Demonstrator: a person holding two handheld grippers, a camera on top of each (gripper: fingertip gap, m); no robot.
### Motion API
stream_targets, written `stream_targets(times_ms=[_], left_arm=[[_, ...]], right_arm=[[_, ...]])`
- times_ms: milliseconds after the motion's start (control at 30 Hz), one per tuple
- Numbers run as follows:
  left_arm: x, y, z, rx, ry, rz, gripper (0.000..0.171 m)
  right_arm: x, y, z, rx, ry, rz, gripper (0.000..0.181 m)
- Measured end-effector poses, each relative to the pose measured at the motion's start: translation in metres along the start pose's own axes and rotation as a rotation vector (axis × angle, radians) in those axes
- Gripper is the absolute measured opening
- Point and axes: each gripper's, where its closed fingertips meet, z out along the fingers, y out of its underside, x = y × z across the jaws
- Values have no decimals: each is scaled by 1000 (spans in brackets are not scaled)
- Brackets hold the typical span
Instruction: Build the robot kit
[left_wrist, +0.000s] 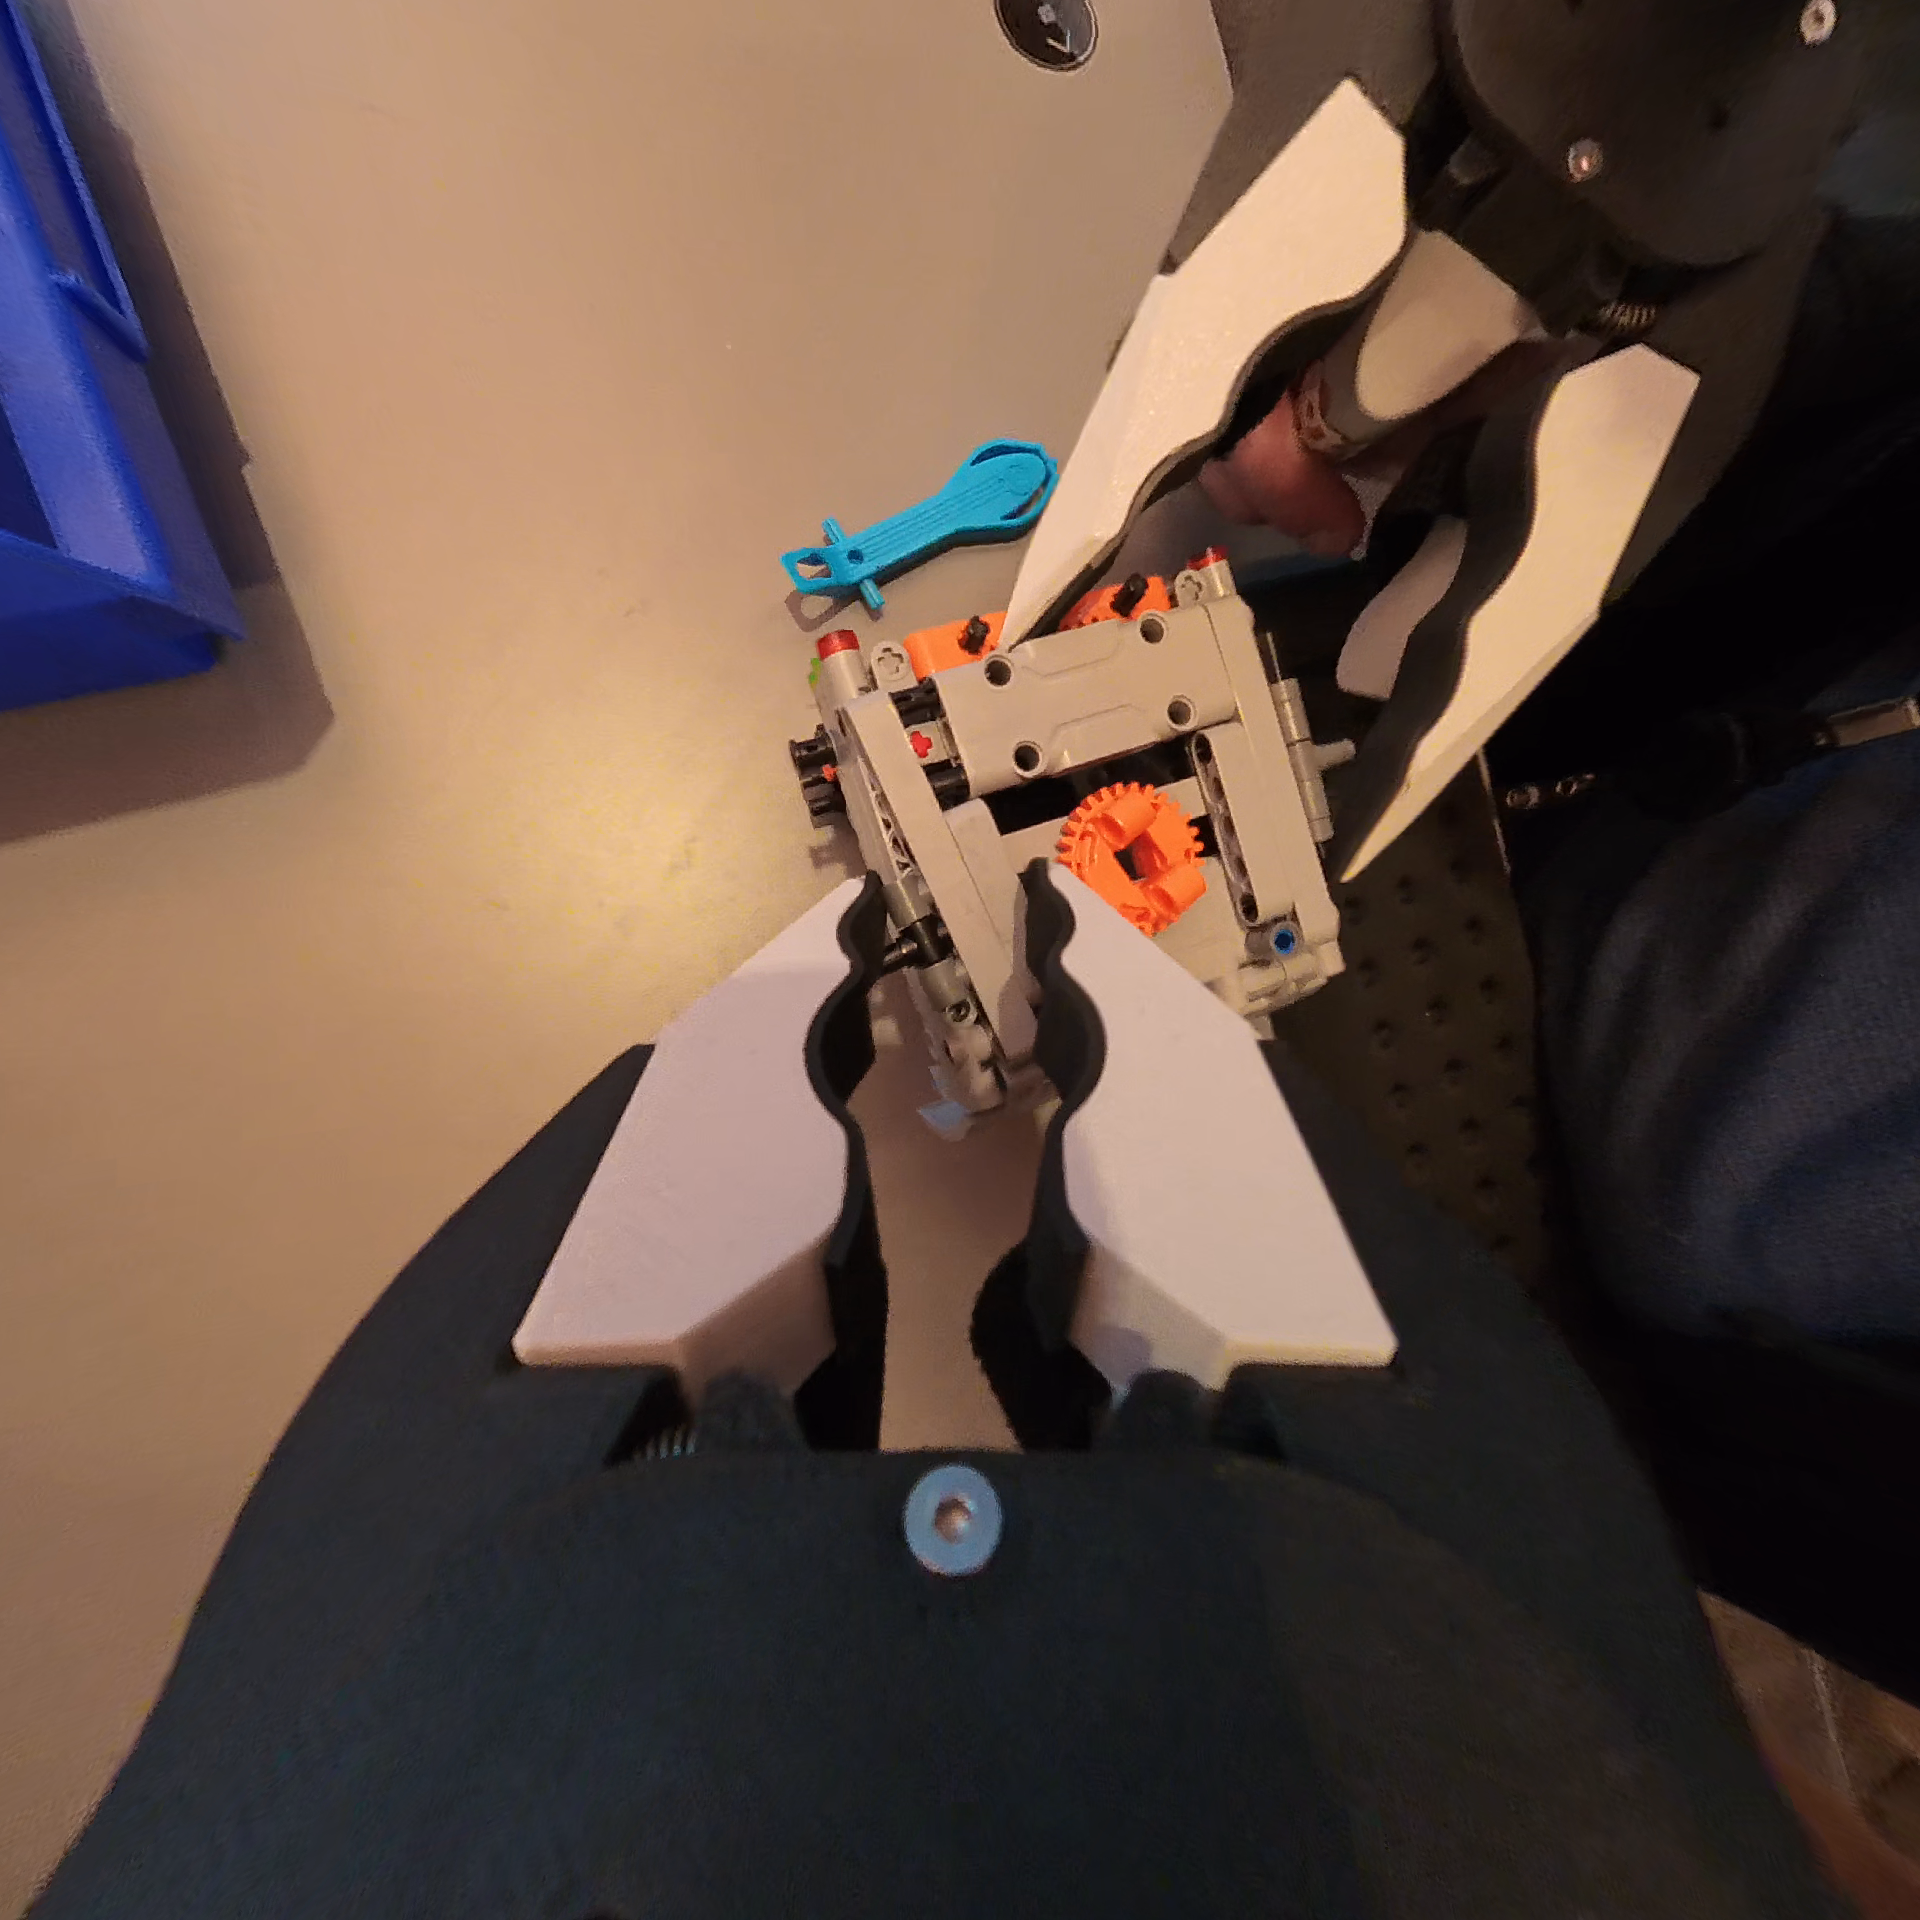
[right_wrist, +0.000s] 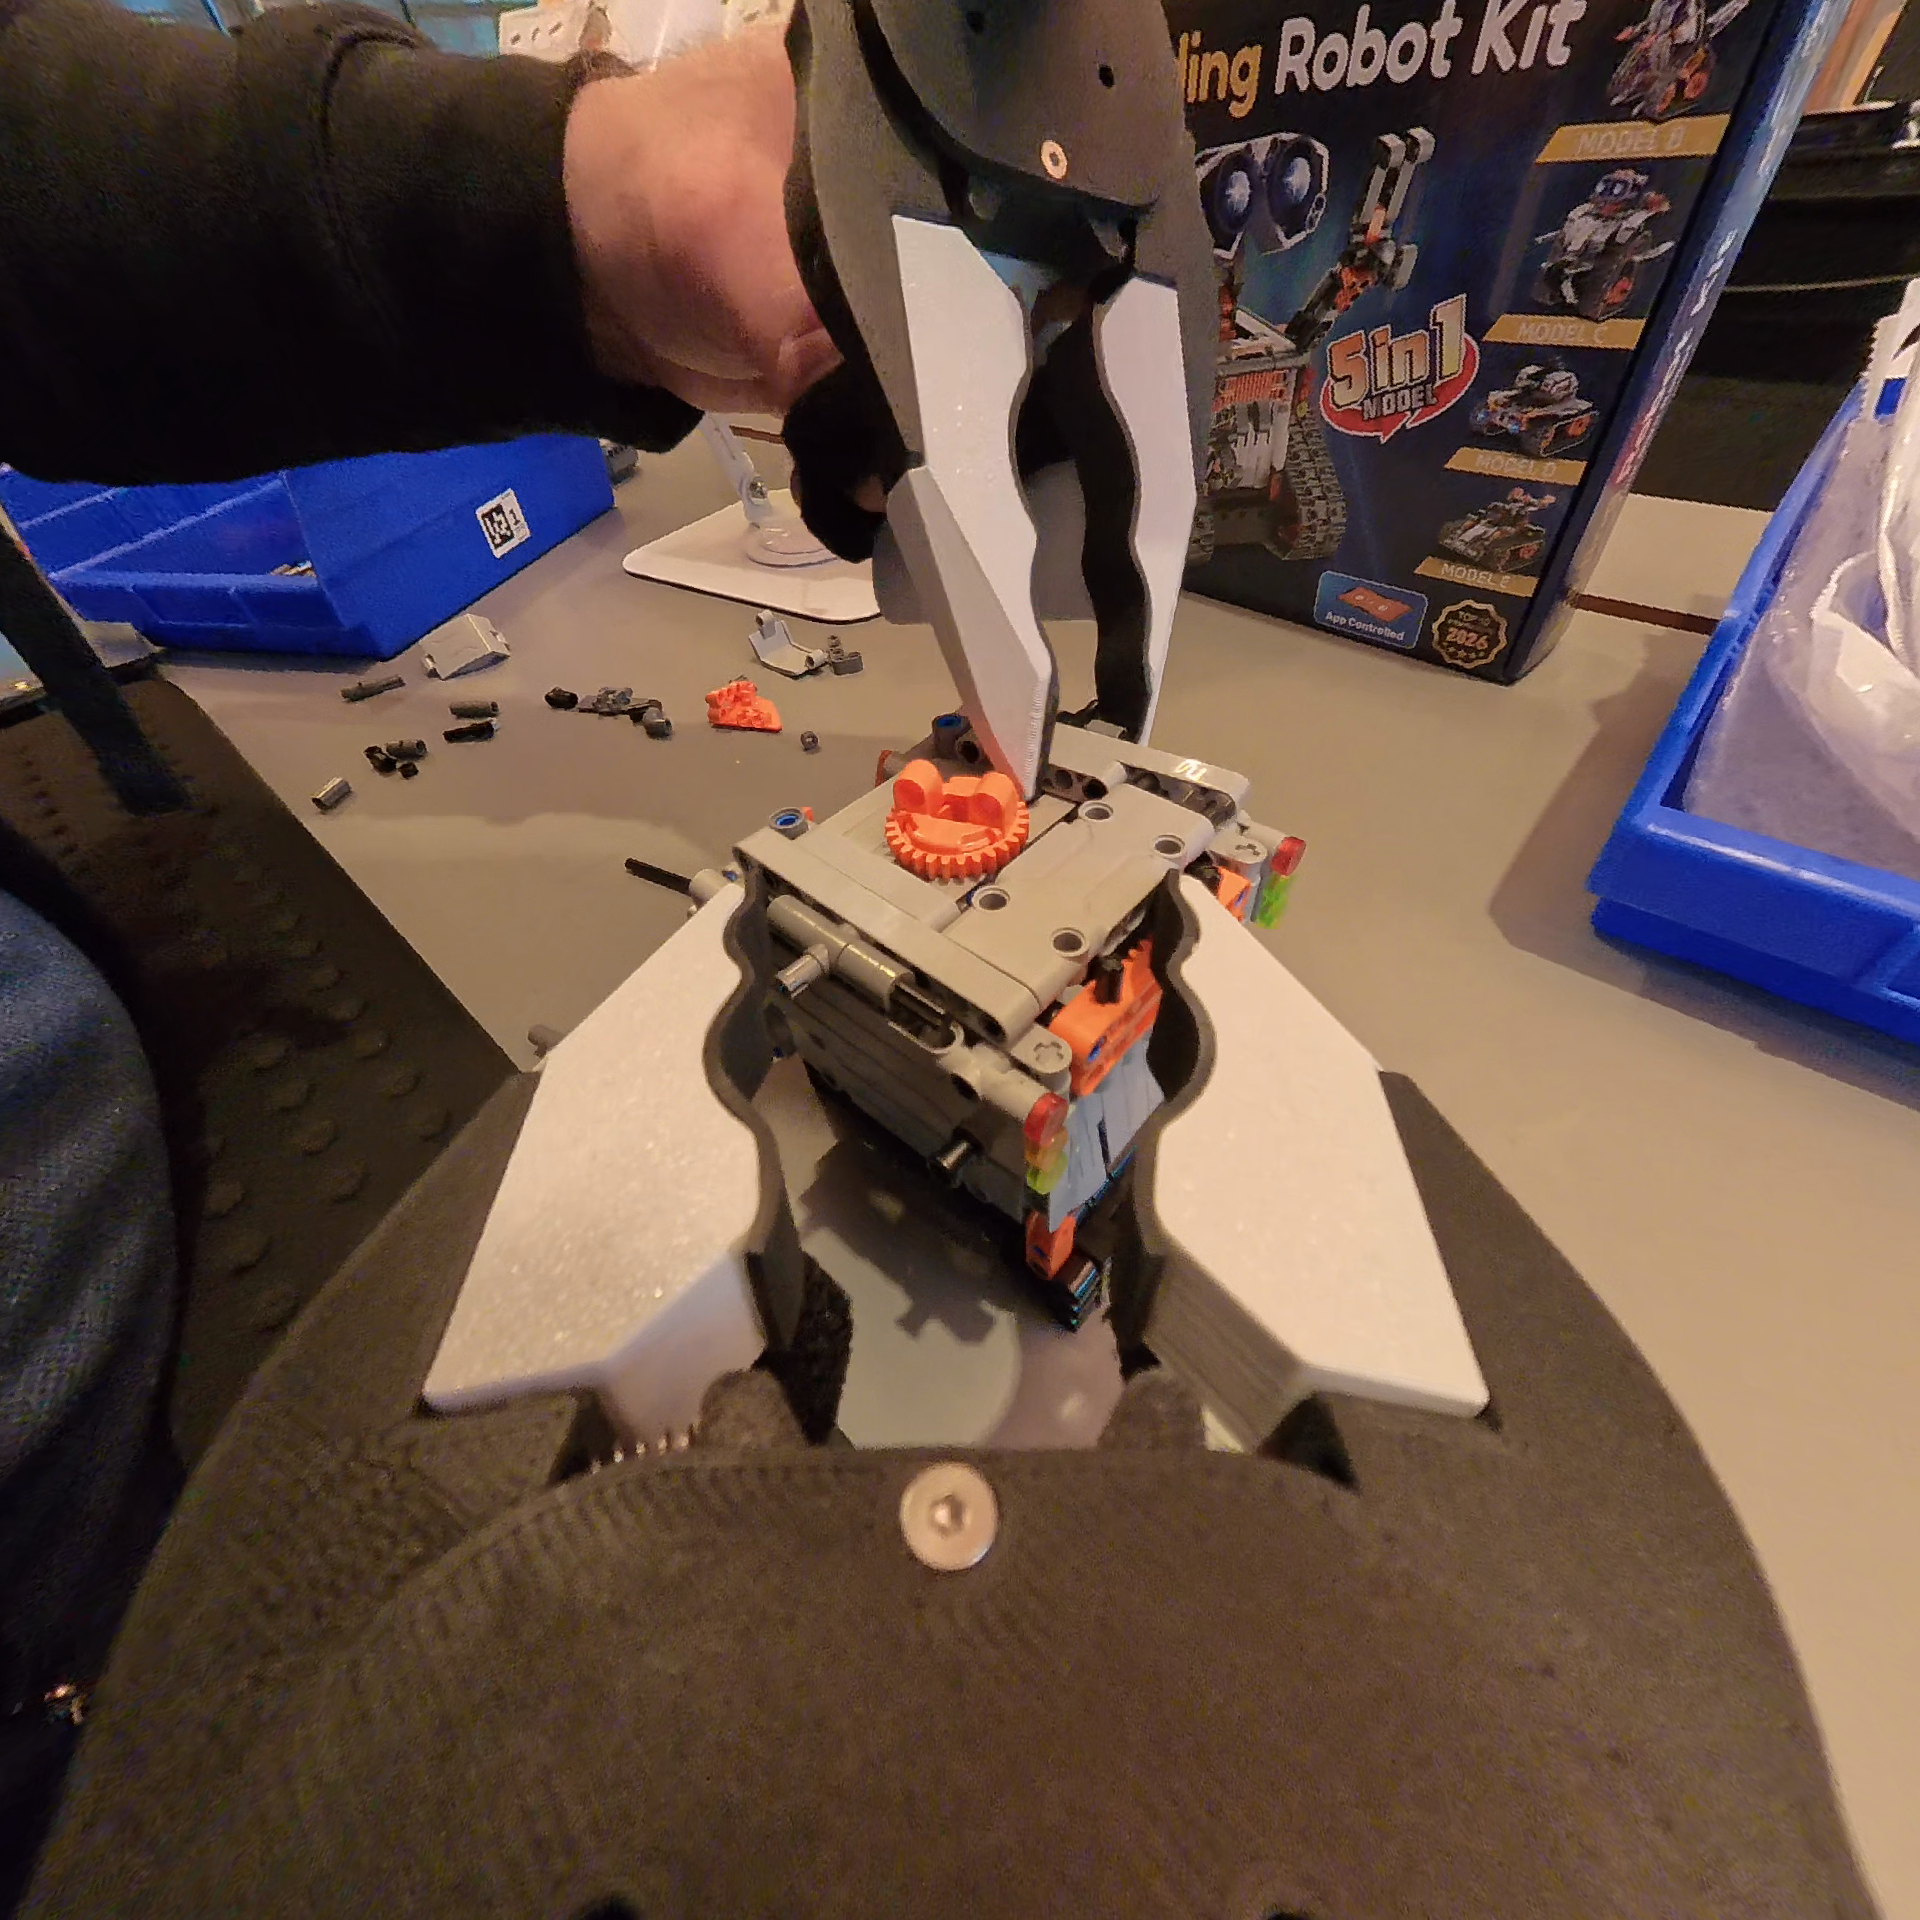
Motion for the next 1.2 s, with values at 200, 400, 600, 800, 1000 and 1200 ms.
stream_targets(times_ms=[200,400,600,800,1000,1200], left_arm=[[0,0,1,-16,18,-21,24],[3,-2,3,-41,19,61,24],[5,-2,3,-56,16,126,23],[4,-1,2,-30,27,55,24],[4,-2,2,51,18,-68,23],[4,-1,1,80,-16,-121,23]], right_arm=[[0,0,1,9,-3,0,72],[-1,1,-1,3,-15,-9,72],[-2,1,-2,8,-40,-5,72],[-2,1,-2,-7,-63,-14,72],[-2,1,-3,-2,-57,-14,72],[-5,1,-2,2,-56,-20,72]])
